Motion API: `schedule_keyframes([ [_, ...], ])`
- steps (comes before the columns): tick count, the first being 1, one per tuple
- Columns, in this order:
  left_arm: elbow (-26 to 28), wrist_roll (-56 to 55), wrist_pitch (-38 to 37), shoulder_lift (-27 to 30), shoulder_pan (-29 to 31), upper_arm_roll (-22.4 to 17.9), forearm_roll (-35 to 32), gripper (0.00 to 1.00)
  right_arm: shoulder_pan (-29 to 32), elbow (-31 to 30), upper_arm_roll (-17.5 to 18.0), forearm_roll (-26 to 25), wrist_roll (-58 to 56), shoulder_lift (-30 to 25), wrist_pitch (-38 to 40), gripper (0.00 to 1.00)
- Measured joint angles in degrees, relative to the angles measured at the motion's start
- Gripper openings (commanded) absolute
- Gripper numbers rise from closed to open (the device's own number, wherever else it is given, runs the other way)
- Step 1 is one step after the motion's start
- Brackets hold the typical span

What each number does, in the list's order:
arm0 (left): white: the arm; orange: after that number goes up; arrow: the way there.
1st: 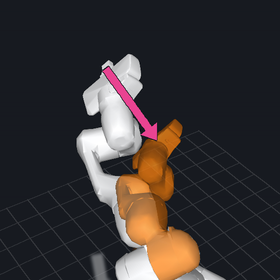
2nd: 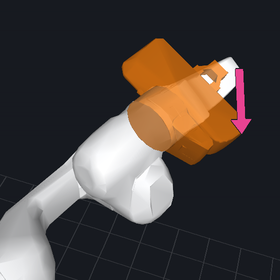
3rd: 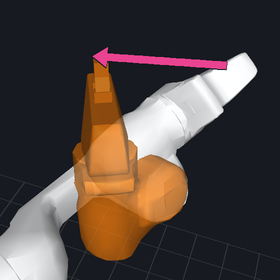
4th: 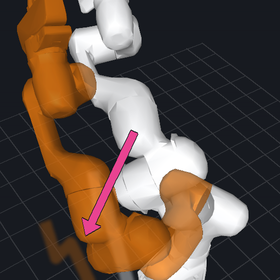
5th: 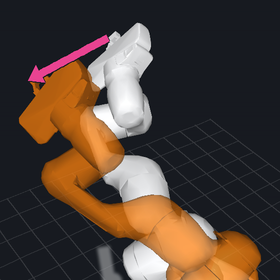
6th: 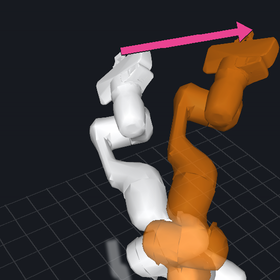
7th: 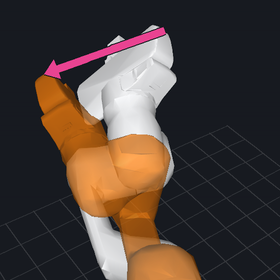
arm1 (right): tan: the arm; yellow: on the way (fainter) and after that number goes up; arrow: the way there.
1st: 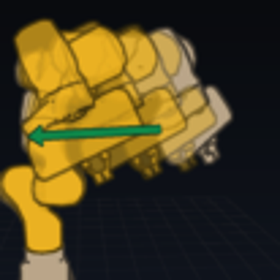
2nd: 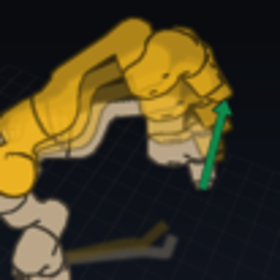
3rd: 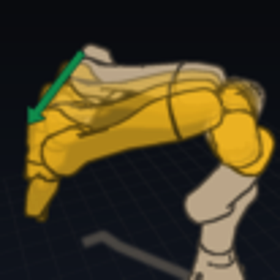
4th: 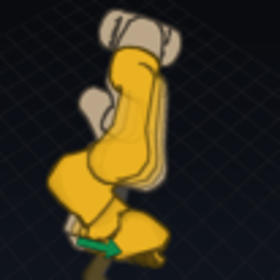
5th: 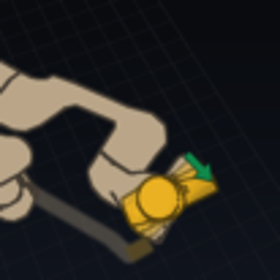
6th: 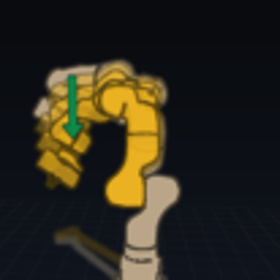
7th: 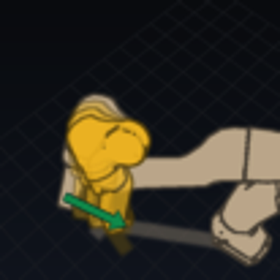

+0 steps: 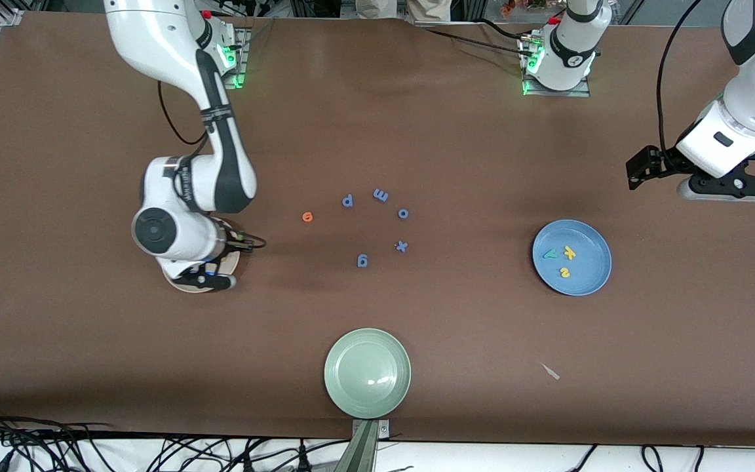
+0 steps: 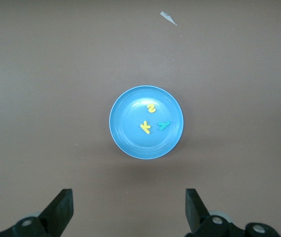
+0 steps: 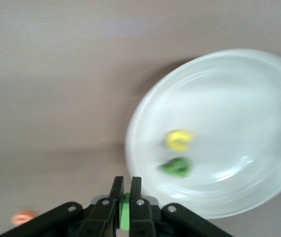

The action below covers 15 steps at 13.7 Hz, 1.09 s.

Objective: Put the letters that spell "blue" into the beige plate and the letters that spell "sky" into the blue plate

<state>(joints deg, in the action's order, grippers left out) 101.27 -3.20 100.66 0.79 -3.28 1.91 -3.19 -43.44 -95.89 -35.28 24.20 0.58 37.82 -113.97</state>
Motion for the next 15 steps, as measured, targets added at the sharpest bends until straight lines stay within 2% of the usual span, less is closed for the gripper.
schedule_keyframes([
  [1,-0.1,0.0,0.0,0.0,0.0,0.0,0.0,1.0,0.4,-0.5,-1.5,0.0,-3.8,0.1,0.0,0.09],
  [2,-0.1,0.0,0.0,0.0,0.0,0.0,0.0,1.0,0.9,-0.9,-2.2,0.0,-6.2,0.1,0.0,0.18],
  [4,-0.2,0.0,-0.2,0.0,0.0,-0.1,0.0,1.0,1.5,-1.6,-2.3,0.0,-7.6,0.1,-0.2,0.59],
  [5,-0.2,0.0,-0.9,0.0,0.0,-0.1,0.0,1.0,1.4,-1.8,-2.3,0.1,-7.6,0.2,-0.3,0.63],
  [9,-0.2,0.1,-4.3,0.1,0.1,-0.6,3.3,1.0,0.3,-1.8,-1.9,0.4,-3.7,0.2,-0.4,0.63],
  [15,-0.4,1.6,-4.9,0.1,0.4,-1.3,3.7,1.0,-10.7,-1.6,0.8,2.4,21.3,0.2,-2.3,0.63],
])
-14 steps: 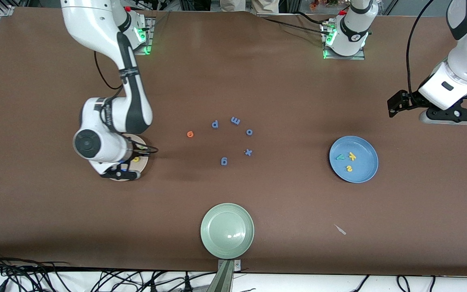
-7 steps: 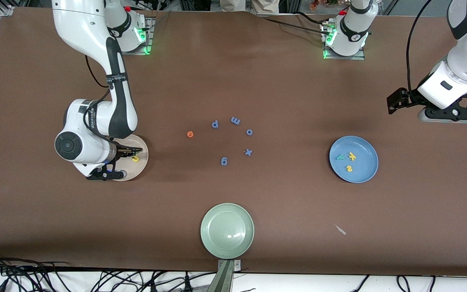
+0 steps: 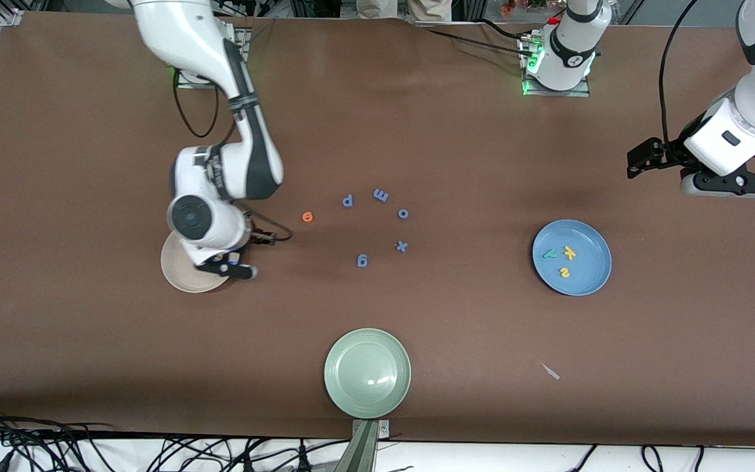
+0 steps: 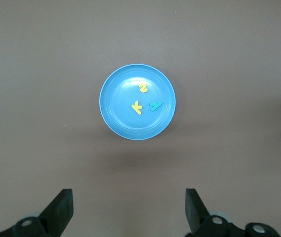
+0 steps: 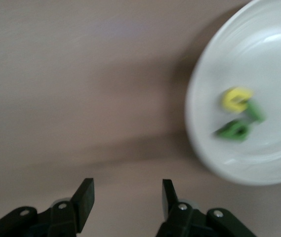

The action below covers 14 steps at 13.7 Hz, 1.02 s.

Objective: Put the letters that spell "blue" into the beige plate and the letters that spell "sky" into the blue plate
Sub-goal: 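Grasp the orange e with the right gripper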

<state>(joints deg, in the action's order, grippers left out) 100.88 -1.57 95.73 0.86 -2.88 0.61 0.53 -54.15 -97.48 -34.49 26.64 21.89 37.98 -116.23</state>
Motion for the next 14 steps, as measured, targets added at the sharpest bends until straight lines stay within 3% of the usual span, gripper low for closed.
schedule_keyframes([
  [4,-1.0,0.1,0.0,-0.1,0.0,0.0,0.0,1.0,-2.5,-0.1,4.1,2.6,10.0,0.6,-3.2,0.63],
  [14,-2.3,0.1,0.0,-0.8,0.0,0.0,0.0,1.0,-4.6,-4.0,4.1,2.8,11.8,2.7,-6.9,0.63],
])
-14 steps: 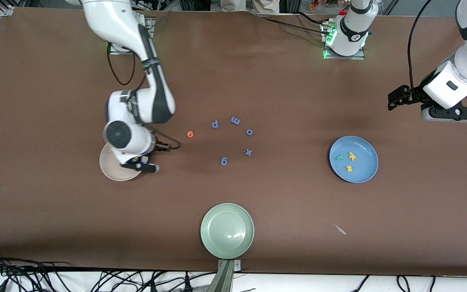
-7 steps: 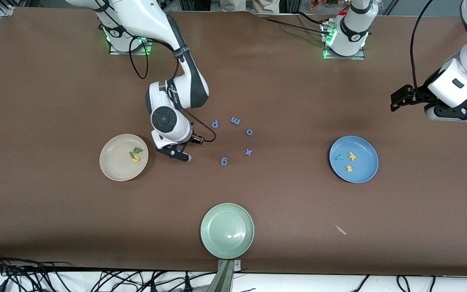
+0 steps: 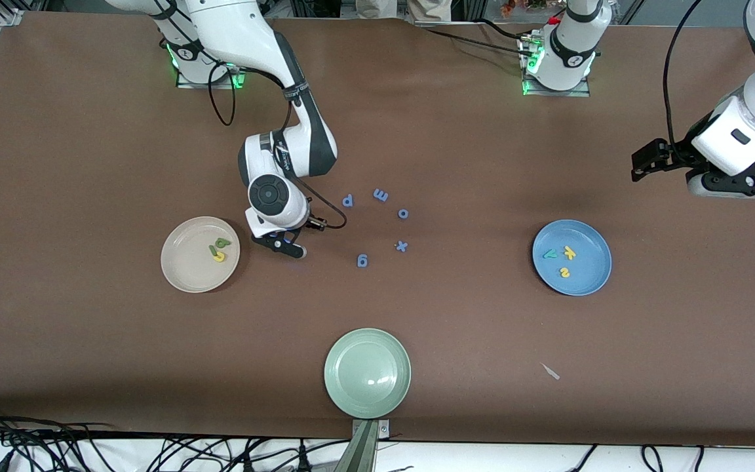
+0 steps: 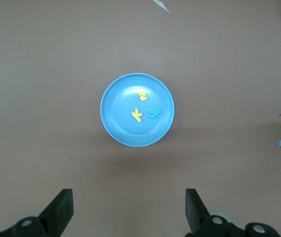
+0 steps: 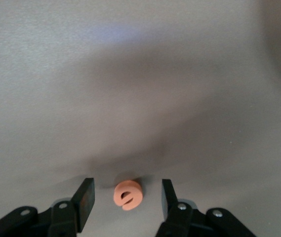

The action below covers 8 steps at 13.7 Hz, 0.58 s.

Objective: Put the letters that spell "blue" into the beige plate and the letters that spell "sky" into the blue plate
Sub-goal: 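Grasp the orange e with the right gripper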

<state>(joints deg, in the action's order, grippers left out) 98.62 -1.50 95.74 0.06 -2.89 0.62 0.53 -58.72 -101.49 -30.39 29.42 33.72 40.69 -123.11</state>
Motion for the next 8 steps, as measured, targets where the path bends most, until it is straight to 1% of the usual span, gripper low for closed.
schedule_keyframes([
  [3,0.0,0.0,0.0,0.0,0.0,0.1,0.0,1.0,0.0,-1.5,0.2,0.0,-0.1,-0.2,-2.4,0.63],
  [8,0.0,0.1,0.0,0.0,0.0,0.1,0.0,1.0,-0.2,-1.7,0.9,0.2,0.0,-0.3,-3.0,0.63],
])
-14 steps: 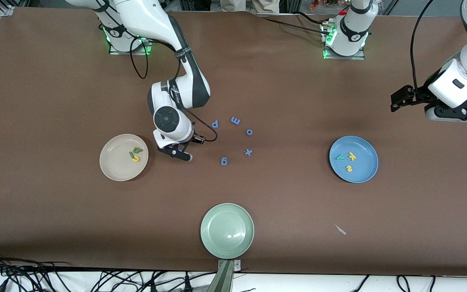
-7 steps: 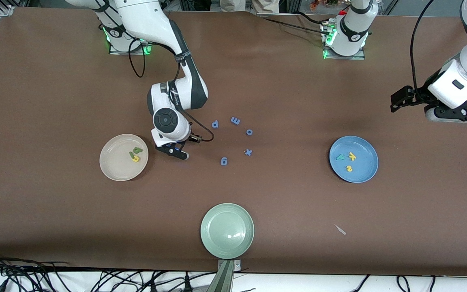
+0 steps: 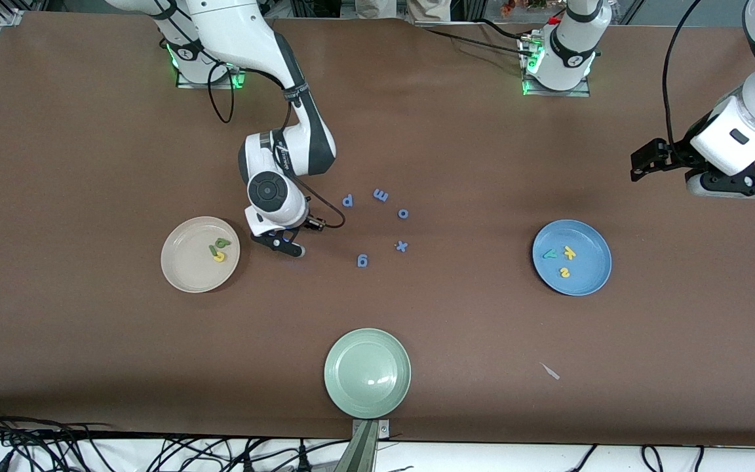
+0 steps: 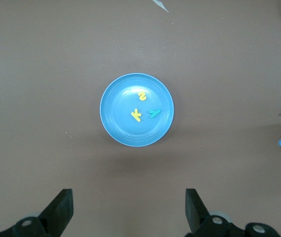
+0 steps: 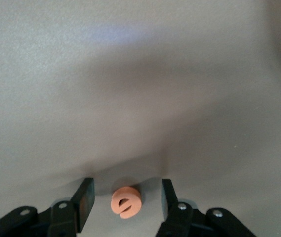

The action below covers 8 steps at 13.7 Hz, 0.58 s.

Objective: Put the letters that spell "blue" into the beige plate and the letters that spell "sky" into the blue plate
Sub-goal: 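Grasp the orange e with the right gripper, then carry the orange e to the beige plate and open the right gripper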

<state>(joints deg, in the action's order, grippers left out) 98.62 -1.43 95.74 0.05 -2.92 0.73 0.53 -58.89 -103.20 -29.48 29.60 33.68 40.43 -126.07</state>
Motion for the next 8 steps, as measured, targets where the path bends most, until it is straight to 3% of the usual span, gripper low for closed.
schedule_keyframes([
  [8,0.0,0.0,-0.2,0.0,0.0,0.0,0.0,1.0,-0.3,-2.2,0.7,0.3,0.1,-1.1,-1.9,0.58],
])
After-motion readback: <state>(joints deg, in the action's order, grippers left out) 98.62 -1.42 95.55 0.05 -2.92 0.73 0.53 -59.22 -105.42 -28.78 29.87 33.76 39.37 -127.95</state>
